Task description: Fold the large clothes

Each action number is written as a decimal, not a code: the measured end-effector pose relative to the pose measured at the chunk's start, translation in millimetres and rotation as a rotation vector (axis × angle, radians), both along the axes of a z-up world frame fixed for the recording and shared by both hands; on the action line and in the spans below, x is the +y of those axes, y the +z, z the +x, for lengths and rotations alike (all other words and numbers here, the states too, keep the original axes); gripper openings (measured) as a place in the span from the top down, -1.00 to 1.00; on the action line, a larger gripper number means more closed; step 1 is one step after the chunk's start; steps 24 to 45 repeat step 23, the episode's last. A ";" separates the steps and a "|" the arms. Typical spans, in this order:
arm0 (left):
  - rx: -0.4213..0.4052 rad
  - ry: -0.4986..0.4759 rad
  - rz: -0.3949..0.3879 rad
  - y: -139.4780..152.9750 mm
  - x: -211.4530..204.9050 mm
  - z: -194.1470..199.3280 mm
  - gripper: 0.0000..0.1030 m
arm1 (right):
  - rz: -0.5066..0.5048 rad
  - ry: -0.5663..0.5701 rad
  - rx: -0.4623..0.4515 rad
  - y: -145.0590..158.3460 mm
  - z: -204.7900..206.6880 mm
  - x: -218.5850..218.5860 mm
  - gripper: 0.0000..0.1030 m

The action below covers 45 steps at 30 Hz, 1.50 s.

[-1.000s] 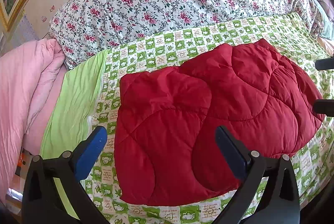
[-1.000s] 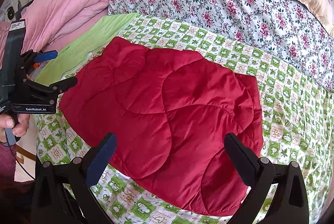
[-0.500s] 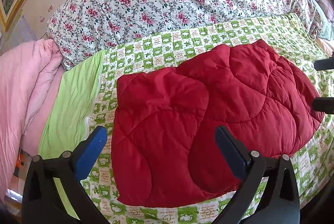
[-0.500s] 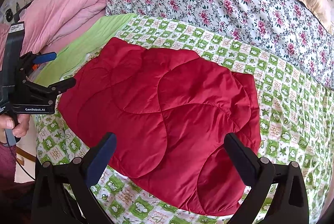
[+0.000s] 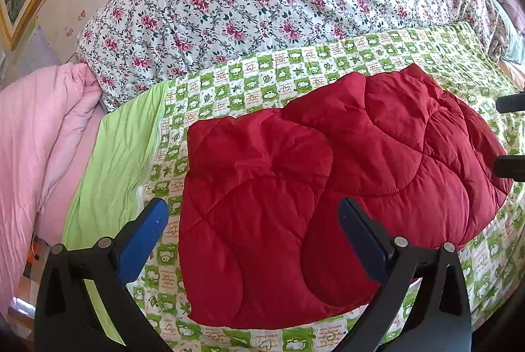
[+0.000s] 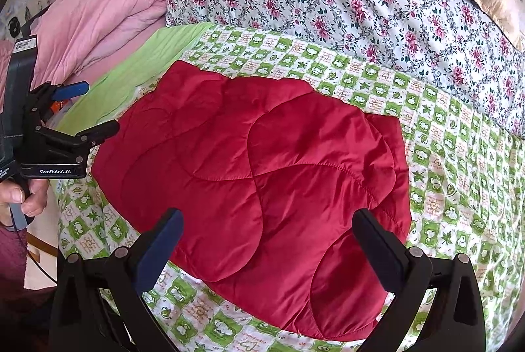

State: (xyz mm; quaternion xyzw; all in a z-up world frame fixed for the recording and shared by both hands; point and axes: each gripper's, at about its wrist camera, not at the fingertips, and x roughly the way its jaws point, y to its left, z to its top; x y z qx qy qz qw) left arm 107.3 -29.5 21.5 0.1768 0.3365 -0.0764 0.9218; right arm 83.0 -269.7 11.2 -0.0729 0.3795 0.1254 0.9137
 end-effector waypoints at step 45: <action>0.006 -0.018 -0.031 1.1 0.5 -0.6 -1.00 | 0.012 -0.003 0.015 -5.6 4.0 0.5 -1.00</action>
